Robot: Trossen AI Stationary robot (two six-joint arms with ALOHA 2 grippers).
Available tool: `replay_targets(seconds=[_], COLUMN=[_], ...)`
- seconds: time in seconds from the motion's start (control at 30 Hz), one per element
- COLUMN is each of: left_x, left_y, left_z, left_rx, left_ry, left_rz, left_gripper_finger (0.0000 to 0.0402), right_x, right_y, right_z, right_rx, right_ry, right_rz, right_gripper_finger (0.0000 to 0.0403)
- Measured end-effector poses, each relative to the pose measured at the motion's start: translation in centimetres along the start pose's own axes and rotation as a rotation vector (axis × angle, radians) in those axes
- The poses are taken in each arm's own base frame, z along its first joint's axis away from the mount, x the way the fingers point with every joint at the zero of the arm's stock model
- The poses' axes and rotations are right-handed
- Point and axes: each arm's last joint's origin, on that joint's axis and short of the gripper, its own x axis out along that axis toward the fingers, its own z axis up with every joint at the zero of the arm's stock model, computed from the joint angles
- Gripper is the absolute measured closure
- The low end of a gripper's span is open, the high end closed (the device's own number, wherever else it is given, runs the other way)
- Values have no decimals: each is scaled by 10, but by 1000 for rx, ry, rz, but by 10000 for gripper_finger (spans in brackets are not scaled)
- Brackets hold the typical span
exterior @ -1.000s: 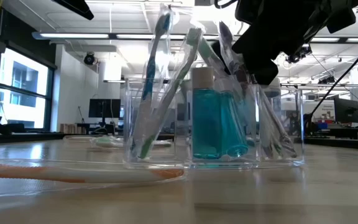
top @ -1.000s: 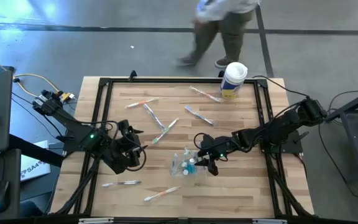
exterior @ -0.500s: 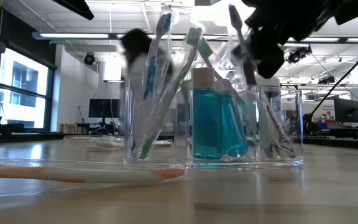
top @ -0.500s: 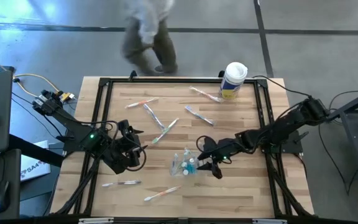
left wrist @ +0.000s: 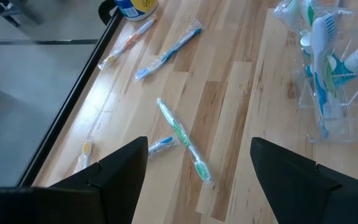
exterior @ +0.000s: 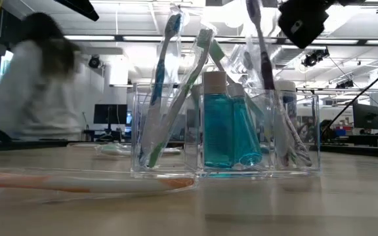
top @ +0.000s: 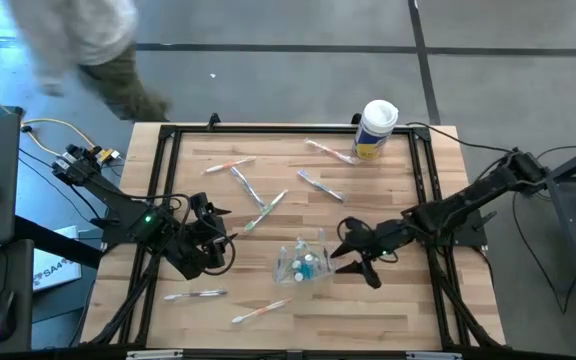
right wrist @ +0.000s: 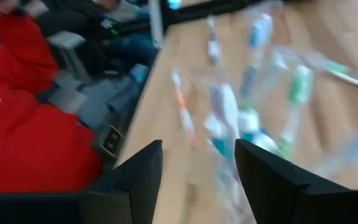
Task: Pick & Place toothbrushing station
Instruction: Put the right blue toothbrush into the transparent organizer
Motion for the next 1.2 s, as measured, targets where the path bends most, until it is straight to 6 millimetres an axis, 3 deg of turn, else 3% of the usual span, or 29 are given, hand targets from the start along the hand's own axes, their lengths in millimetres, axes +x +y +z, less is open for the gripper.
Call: replay_targets(seconds=[0.33,0.53,0.7,0.97,1.2], left_x=[0,0,0,0,1], left_y=[0,0,0,0,-1], left_z=[0,0,0,0,-1], left_rx=[-26,-26,-26,-26,-17], left_ry=[0,0,-2,-2,3], left_rz=[0,0,2,4,9], left_gripper_finger=[120,120,120,120,120], right_x=[-55,-68,-77,-78,-47], right_y=[-16,-46,-83,-139,-177], right_z=[2,12,15,13,8], right_rx=[-110,-90,15,246,289], right_ry=[-40,-68,-23,64,110], right_rz=[-428,-633,-757,-735,-658], right_gripper_finger=[208,208,208,208,208])
